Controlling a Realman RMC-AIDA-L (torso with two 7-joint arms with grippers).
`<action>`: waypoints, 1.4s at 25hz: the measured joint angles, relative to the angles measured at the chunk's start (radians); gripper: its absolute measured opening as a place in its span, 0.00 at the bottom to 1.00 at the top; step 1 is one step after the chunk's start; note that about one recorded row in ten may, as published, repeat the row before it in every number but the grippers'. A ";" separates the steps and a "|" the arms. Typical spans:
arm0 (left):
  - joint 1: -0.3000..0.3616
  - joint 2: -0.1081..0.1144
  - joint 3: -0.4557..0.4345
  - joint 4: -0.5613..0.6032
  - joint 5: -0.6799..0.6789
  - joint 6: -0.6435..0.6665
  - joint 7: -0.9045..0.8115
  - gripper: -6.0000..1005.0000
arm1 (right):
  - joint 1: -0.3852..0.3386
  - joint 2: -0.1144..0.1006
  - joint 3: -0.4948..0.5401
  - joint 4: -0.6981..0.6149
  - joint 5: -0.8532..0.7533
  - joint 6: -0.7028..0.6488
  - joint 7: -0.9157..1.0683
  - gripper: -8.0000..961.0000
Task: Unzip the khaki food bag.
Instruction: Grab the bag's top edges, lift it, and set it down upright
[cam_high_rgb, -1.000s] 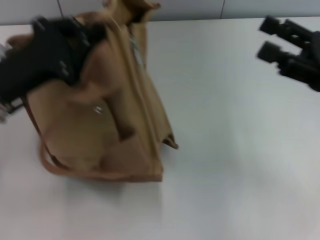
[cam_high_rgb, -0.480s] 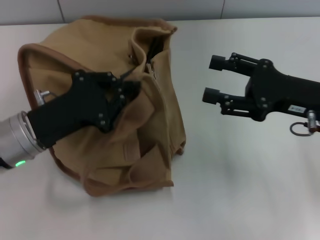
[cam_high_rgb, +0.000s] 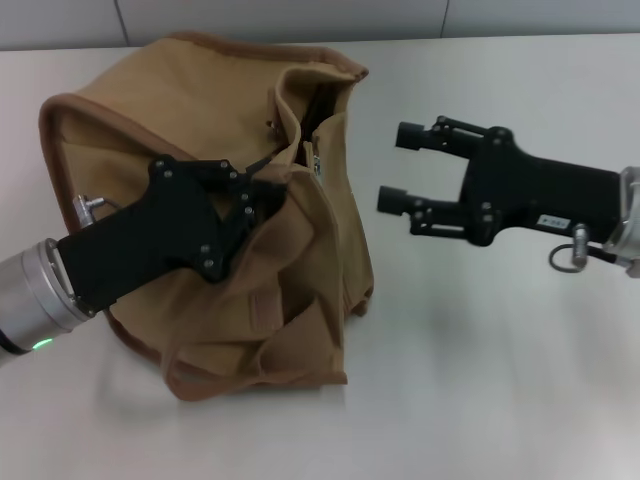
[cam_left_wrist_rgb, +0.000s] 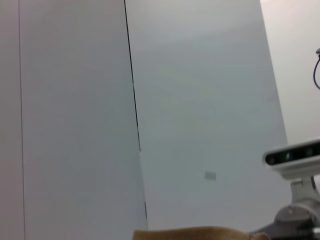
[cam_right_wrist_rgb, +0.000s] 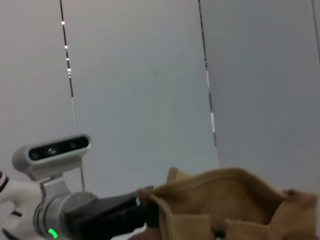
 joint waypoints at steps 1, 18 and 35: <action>0.000 0.000 -0.002 0.000 -0.001 0.006 0.000 0.06 | 0.006 0.001 -0.007 0.012 0.000 0.005 -0.008 0.68; -0.015 0.000 0.004 -0.001 -0.013 0.015 0.005 0.07 | 0.113 0.004 -0.047 0.161 0.000 0.143 -0.041 0.44; -0.031 0.000 0.007 -0.002 -0.013 0.021 0.030 0.08 | 0.170 0.005 -0.099 0.188 -0.002 0.167 -0.040 0.32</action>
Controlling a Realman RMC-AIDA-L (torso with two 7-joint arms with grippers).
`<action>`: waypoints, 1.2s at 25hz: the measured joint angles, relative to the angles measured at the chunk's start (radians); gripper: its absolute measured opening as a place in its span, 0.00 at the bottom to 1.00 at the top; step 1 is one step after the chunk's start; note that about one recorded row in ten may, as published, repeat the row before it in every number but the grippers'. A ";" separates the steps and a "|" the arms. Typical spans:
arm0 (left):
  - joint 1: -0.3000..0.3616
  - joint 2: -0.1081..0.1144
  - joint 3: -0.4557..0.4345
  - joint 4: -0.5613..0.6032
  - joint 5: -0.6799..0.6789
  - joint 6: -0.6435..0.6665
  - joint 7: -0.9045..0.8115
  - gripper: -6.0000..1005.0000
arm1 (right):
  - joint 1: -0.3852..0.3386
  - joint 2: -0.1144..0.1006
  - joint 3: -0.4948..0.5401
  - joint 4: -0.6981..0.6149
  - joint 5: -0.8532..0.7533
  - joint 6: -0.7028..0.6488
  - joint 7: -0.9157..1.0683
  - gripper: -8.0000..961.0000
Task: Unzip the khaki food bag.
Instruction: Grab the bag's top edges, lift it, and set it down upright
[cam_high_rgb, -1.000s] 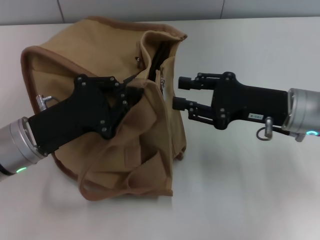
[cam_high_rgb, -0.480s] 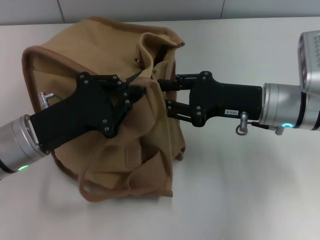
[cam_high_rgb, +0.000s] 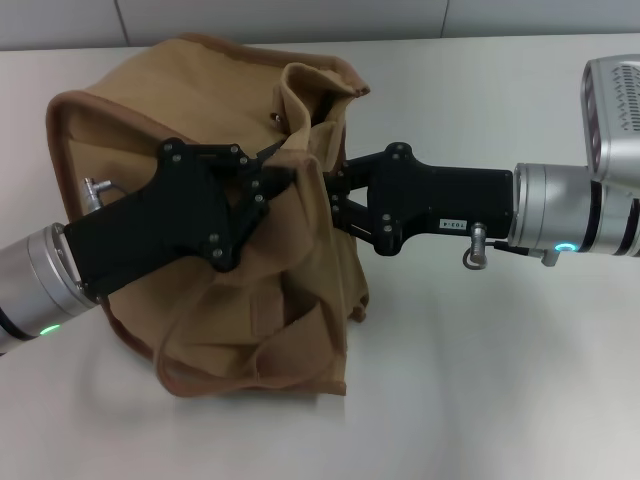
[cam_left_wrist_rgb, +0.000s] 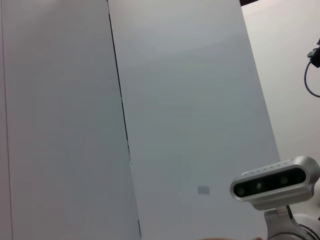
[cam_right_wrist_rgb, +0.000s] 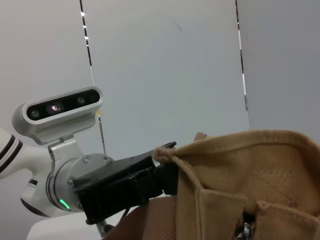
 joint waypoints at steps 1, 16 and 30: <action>0.000 0.000 0.000 0.000 0.000 0.000 0.000 0.08 | 0.000 0.000 0.000 0.001 0.000 -0.001 0.000 0.30; 0.009 0.000 -0.010 0.000 -0.002 0.022 0.002 0.09 | -0.023 0.002 0.000 0.001 0.004 -0.011 -0.003 0.10; 0.053 -0.001 -0.013 -0.096 -0.286 0.063 0.091 0.10 | -0.167 -0.007 -0.013 0.000 -0.003 -0.062 0.006 0.10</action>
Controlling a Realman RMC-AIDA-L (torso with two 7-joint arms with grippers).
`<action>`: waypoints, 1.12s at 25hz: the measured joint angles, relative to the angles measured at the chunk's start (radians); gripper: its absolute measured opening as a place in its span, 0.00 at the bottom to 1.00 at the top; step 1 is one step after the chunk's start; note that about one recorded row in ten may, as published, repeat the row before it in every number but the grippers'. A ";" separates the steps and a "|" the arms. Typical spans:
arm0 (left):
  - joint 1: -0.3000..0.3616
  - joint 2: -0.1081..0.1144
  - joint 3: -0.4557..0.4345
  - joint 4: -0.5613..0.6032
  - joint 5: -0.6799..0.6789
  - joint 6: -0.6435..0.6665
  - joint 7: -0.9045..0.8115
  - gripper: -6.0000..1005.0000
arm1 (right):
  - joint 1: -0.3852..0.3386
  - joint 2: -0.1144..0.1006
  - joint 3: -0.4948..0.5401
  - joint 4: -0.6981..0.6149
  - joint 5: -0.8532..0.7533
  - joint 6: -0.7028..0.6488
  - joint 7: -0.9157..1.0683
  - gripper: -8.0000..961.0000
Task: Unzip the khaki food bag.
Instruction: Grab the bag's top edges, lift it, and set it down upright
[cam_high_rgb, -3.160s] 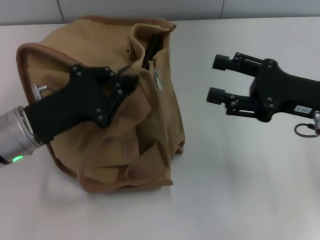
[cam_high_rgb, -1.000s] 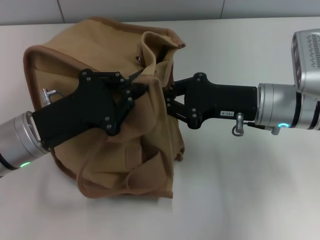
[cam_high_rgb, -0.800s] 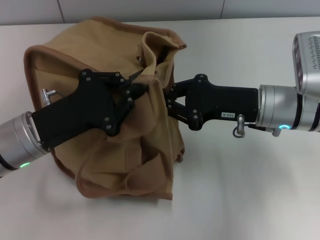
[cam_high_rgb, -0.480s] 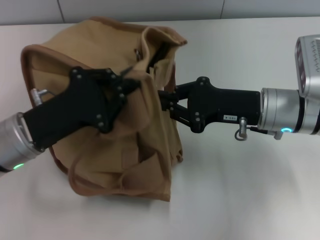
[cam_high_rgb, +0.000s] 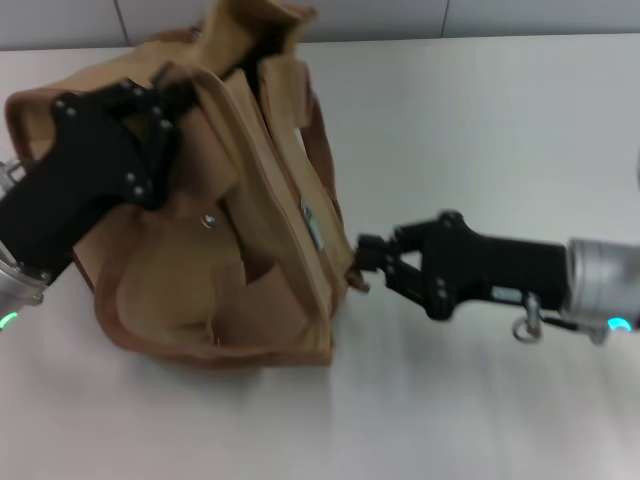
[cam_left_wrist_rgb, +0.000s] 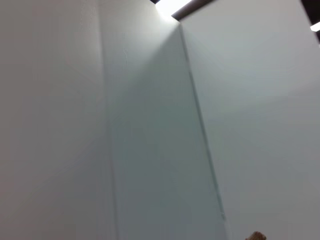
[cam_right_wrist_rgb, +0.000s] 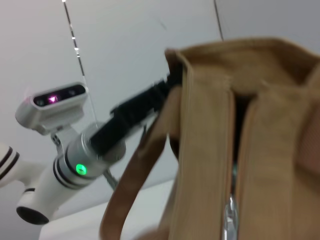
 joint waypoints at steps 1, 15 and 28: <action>0.000 0.000 0.000 -0.004 -0.013 0.002 0.000 0.10 | -0.018 -0.001 -0.002 -0.002 0.000 -0.001 0.000 0.10; -0.020 0.000 0.053 -0.030 -0.084 0.006 0.001 0.10 | -0.086 0.000 0.015 -0.015 0.115 -0.017 -0.003 0.02; -0.037 0.000 0.104 -0.032 -0.083 -0.013 0.001 0.11 | 0.019 0.006 -0.040 0.006 0.184 0.080 -0.027 0.32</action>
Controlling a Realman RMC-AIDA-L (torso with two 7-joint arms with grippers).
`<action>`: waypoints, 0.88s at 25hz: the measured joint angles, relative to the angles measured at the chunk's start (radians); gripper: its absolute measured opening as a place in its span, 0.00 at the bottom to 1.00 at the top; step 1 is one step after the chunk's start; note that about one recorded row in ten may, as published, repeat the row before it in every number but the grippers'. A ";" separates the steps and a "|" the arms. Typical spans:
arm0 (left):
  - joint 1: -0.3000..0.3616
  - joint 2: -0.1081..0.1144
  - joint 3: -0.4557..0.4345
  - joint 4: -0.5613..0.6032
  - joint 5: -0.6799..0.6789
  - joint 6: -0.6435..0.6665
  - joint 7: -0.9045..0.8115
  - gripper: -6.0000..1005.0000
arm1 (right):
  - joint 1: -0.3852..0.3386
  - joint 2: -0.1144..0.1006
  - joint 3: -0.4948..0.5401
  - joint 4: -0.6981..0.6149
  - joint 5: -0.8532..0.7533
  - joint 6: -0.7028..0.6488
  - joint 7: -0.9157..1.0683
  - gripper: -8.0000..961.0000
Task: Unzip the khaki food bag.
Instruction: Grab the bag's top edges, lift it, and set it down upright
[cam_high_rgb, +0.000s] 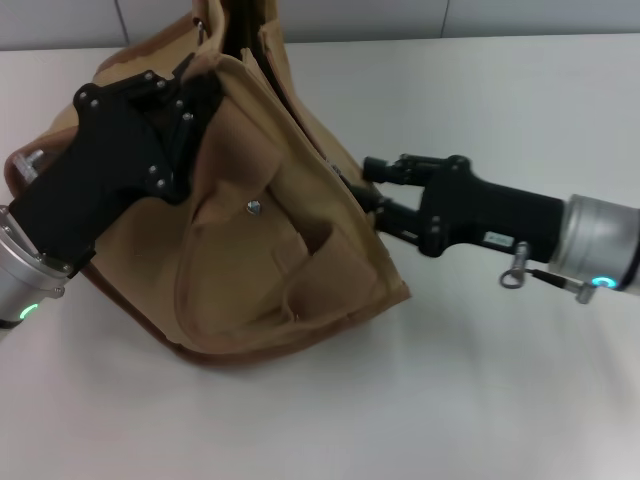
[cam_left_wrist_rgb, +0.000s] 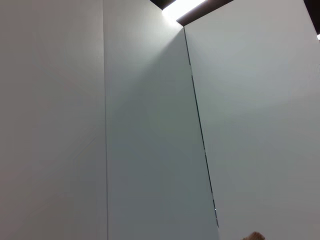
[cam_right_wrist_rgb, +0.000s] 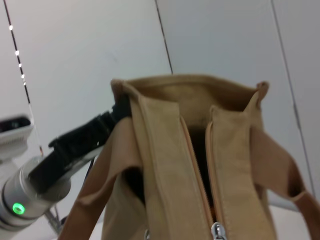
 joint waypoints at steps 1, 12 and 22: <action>-0.002 0.000 0.003 0.000 0.000 -0.001 0.000 0.11 | 0.011 0.000 -0.012 0.008 -0.001 0.007 -0.005 0.34; -0.031 0.000 0.064 -0.004 0.000 -0.004 0.000 0.12 | 0.075 0.004 -0.092 0.055 -0.003 0.041 -0.006 0.39; -0.039 0.000 0.072 -0.004 0.001 -0.008 0.000 0.12 | 0.124 0.003 -0.198 0.061 -0.003 0.059 0.140 0.22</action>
